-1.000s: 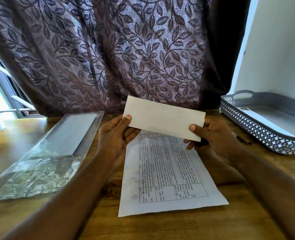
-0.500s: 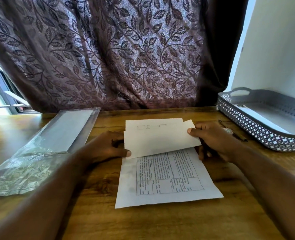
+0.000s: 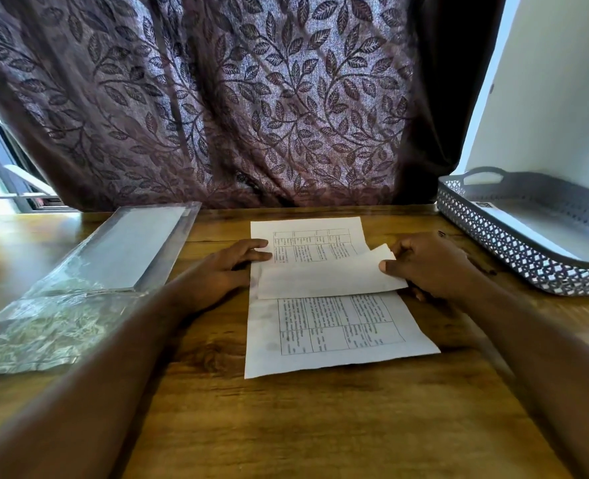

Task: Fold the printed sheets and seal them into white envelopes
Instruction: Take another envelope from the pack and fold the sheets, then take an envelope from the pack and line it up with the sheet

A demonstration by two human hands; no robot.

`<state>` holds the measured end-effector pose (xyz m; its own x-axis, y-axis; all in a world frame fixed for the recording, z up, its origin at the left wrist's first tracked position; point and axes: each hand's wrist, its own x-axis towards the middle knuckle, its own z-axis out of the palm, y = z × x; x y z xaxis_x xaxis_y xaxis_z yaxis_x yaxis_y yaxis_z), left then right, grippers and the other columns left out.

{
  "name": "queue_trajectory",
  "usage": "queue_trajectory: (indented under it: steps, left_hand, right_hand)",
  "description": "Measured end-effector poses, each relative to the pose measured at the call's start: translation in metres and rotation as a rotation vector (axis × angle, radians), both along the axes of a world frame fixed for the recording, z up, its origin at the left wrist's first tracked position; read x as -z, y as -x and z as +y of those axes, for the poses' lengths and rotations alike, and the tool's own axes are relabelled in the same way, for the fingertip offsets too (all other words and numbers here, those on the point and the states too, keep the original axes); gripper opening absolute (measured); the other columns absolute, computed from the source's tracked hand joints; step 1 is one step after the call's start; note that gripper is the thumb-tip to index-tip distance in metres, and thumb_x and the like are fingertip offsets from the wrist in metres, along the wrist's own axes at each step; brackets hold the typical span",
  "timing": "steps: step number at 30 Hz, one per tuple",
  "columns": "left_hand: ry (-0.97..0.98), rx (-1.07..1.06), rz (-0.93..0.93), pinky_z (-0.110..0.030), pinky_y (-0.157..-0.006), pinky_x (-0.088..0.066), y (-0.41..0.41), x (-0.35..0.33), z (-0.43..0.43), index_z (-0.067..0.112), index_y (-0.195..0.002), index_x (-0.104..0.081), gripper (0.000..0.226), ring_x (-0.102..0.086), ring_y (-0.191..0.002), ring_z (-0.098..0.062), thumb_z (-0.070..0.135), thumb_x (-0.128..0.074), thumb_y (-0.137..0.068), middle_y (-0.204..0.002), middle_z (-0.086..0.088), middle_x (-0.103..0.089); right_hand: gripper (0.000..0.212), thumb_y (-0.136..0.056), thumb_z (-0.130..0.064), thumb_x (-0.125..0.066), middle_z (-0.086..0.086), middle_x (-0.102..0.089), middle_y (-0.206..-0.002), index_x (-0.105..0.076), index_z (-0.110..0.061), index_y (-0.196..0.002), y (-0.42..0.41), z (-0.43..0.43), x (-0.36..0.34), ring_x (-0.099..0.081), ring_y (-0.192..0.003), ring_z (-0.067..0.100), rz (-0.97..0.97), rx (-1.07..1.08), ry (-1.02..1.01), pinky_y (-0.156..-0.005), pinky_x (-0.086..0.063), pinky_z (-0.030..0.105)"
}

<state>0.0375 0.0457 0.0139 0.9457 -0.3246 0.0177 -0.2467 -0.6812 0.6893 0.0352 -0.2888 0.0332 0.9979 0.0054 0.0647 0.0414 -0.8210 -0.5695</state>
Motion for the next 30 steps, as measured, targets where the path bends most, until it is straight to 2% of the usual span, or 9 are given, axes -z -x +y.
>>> queue_trajectory:
  steps: [3, 6, 11, 17, 20, 22, 25, 27, 30]
  left_hand:
    - [-0.016, -0.011, -0.035, -0.024, -0.1, -0.035, 0.004, 0.001, -0.003, 0.038, -0.152, -0.031, 0.058, -0.035, -0.131, -0.003, 0.019, -0.053, -0.101, -0.154, 0.016, -0.035]
    - [-0.024, -0.06, -0.108, -0.031, -0.104, -0.035, 0.011, -0.001, -0.006, 0.037, -0.152, -0.032, 0.055, -0.037, -0.129, -0.004, 0.024, -0.051, -0.102, -0.155, 0.013, -0.037]
    - [-0.094, -0.122, -0.276, -0.02, -0.09, -0.041, 0.027, -0.005, -0.011, 0.031, -0.145, -0.045, 0.048, -0.048, -0.132, -0.013, 0.017, -0.054, -0.1, -0.152, 0.006, -0.046]
    - [-0.145, -0.127, -0.393, -0.021, -0.095, -0.043, 0.068, -0.007, -0.008, 0.032, -0.138, -0.054, 0.049, -0.048, -0.133, -0.011, 0.011, -0.062, -0.094, -0.149, 0.01, -0.048]
    - [-0.07, -0.152, -0.432, -0.025, -0.1, -0.042, 0.094, -0.008, 0.01, 0.029, -0.134, -0.057, 0.046, -0.044, -0.126, -0.004, 0.011, -0.063, -0.093, -0.141, 0.015, -0.05]
    - [-0.065, -0.208, -0.555, -0.039, -0.105, -0.045, 0.112, -0.006, 0.035, 0.025, -0.128, -0.061, 0.04, -0.049, -0.128, -0.012, 0.016, -0.063, -0.089, -0.138, 0.007, -0.057]
    - [-0.185, -0.464, -0.681, -0.046, -0.107, -0.045, 0.135, 0.005, 0.081, 0.022, -0.127, -0.064, 0.044, -0.052, -0.131, -0.023, 0.029, -0.062, -0.084, -0.136, -0.002, -0.061]
    - [-0.337, -0.667, -0.674, -0.053, -0.107, -0.043, 0.149, 0.011, 0.11, 0.022, -0.134, -0.057, 0.054, -0.047, -0.136, -0.029, 0.038, -0.063, -0.083, -0.141, -0.006, -0.057]
    - [-0.452, -0.899, -0.351, -0.059, -0.116, -0.024, 0.164, 0.018, 0.143, 0.021, -0.152, -0.029, 0.083, -0.015, -0.151, -0.031, 0.06, -0.06, -0.087, -0.159, -0.011, -0.03]
  right_hand:
    - [0.023, -0.091, -0.043, -0.071, -0.004, -0.065, -0.06, -0.066, -0.022, -0.093, 0.001, 0.001, 0.002, -0.054, -0.034, 0.003, -0.097, 0.027, 0.099, -0.037, -0.041, 0.017]
    - [0.023, -0.092, -0.04, -0.07, -0.006, -0.059, -0.063, -0.074, -0.018, -0.093, 0.002, 0.001, 0.007, -0.054, -0.054, 0.008, -0.169, 0.078, 0.133, -0.046, -0.035, 0.022]
    - [0.018, -0.094, -0.03, -0.067, -0.004, -0.067, -0.079, -0.075, -0.015, -0.092, 0.018, 0.012, 0.003, -0.051, -0.065, 0.002, -0.286, 0.076, 0.113, -0.053, -0.029, 0.019]
    - [0.011, -0.097, -0.022, -0.064, -0.007, -0.07, -0.08, -0.072, -0.016, -0.099, 0.062, 0.079, -0.006, -0.068, -0.062, 0.008, -0.459, -0.112, -0.171, -0.063, -0.059, 0.028]
    - [0.013, -0.095, -0.017, -0.066, -0.005, -0.073, -0.094, -0.072, -0.015, -0.106, 0.089, 0.135, 0.0, -0.069, -0.083, 0.008, -0.469, -0.336, -0.197, -0.074, -0.049, 0.005]
    - [0.021, -0.095, -0.018, -0.066, 0.0, -0.074, -0.105, -0.071, -0.014, -0.115, 0.104, 0.172, 0.005, -0.068, -0.093, 0.011, -0.451, -0.474, -0.147, -0.08, -0.043, 0.002]
    - [0.029, -0.099, -0.023, -0.061, 0.0, -0.069, -0.123, -0.065, -0.018, -0.127, 0.122, 0.221, 0.011, -0.063, -0.107, 0.011, -0.344, -0.616, -0.113, -0.097, -0.051, 0.023]
    - [0.028, -0.101, -0.022, -0.056, 0.002, -0.068, -0.125, -0.064, -0.017, -0.128, 0.13, 0.251, 0.012, -0.062, -0.111, 0.014, -0.298, -0.691, -0.097, -0.1, -0.052, 0.035]
    - [0.031, -0.101, -0.014, -0.052, 0.006, -0.066, -0.13, -0.063, -0.016, -0.129, 0.134, 0.293, 0.01, -0.06, -0.118, 0.02, -0.298, -0.728, -0.007, -0.104, -0.047, 0.037]
